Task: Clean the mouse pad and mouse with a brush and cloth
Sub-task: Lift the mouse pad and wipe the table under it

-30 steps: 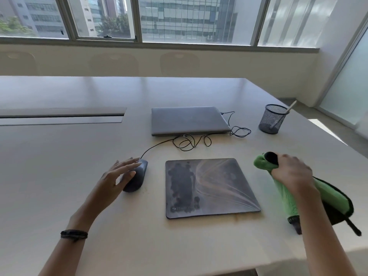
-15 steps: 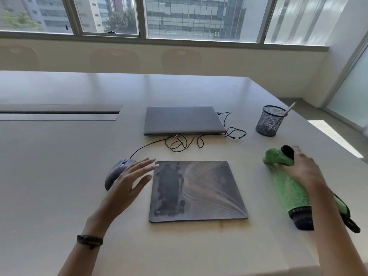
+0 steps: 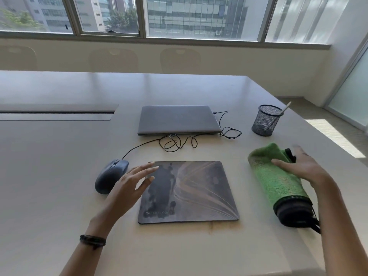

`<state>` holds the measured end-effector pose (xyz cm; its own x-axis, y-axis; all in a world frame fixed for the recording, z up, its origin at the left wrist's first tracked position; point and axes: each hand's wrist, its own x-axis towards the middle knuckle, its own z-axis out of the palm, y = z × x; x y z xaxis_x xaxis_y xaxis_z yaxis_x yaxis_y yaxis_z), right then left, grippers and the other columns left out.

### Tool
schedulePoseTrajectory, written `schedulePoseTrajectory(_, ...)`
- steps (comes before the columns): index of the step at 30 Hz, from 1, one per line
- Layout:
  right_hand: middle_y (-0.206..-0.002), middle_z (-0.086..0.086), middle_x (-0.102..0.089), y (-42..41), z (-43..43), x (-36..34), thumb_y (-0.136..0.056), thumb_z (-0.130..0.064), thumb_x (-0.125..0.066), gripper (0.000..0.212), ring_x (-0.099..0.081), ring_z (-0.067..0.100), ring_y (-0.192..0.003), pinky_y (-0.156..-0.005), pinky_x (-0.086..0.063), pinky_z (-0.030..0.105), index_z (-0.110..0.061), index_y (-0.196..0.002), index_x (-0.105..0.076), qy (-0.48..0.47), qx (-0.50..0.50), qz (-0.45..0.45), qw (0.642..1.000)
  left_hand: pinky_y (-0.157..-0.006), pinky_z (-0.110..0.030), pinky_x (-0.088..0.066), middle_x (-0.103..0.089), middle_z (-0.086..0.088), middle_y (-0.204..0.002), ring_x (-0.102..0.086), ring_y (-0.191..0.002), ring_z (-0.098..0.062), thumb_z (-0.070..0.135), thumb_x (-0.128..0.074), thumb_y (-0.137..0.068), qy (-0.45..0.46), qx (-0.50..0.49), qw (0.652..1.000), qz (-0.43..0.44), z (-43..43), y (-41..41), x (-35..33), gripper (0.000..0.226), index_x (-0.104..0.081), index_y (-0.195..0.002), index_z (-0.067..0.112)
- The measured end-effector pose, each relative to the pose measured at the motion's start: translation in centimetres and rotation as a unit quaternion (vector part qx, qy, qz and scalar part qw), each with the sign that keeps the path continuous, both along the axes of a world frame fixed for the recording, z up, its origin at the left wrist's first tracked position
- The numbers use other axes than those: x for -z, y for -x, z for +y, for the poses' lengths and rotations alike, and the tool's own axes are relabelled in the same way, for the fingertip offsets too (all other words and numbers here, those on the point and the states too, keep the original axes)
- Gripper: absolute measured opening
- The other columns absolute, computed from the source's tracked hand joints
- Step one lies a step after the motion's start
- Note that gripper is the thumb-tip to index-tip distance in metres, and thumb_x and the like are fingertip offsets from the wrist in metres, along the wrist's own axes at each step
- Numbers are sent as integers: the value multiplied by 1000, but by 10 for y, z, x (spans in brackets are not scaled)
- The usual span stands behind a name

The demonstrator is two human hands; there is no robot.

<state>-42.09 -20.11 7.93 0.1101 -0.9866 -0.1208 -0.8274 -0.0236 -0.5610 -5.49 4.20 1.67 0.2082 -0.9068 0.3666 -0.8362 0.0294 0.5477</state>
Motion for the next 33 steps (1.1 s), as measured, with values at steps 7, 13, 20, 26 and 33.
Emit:
schedulePoseTrajectory(7, -125, 16, -53, -37, 60, -18, -82, -27, -69, 58, -50, 33, -115, -97, -42, 41, -13, -133, -46, 214, -130, 21, 968, -100, -25, -39, -45, 12, -139, -47, -127, -11, 43, -49, -87, -54, 0, 998, -23, 9, 11, 4, 46, -53, -130, 26)
schedulePoseTrajectory(13, -102, 2, -65, -81, 96, 9, -85, -19, -65, 30, -55, -5, -73, -63, -40, 3, -14, -115, -62, 139, -279, -2, 950, -109, -27, -31, -28, 8, -151, -32, -137, -11, 79, -24, -77, -143, 11, 989, -32, 20, 19, 11, 80, -47, -135, 29)
schedulePoseTrajectory(20, -113, 3, -65, -101, 95, 30, -92, -30, -54, 32, -61, 19, -101, -83, -47, 30, -15, -121, -58, 96, -206, 139, 964, -108, -23, -24, -28, -5, -152, -27, -140, -13, 39, -56, -88, -125, -68, 985, 95, 24, 32, 8, 49, -48, -134, 27)
schedulePoseTrajectory(26, -117, 3, -61, -89, 89, 25, -90, -28, -57, 37, -56, 21, -109, -91, -39, 35, -21, -126, -51, 167, -133, 182, 960, -116, -35, -26, -39, -11, -146, -24, -139, -5, 20, -59, -89, -91, -73, 949, 292, 22, 31, -1, 41, -54, -129, 17)
schedulePoseTrajectory(33, -135, 14, -33, -54, 70, 13, -81, -44, -64, 52, -36, 31, -124, -95, -40, 43, -24, -127, -51, 150, -21, 264, 953, -114, -39, -30, -40, -7, -145, -31, -138, -12, 18, -58, -90, -95, -76, 948, 293, 22, 31, -5, 41, -52, -130, 15)
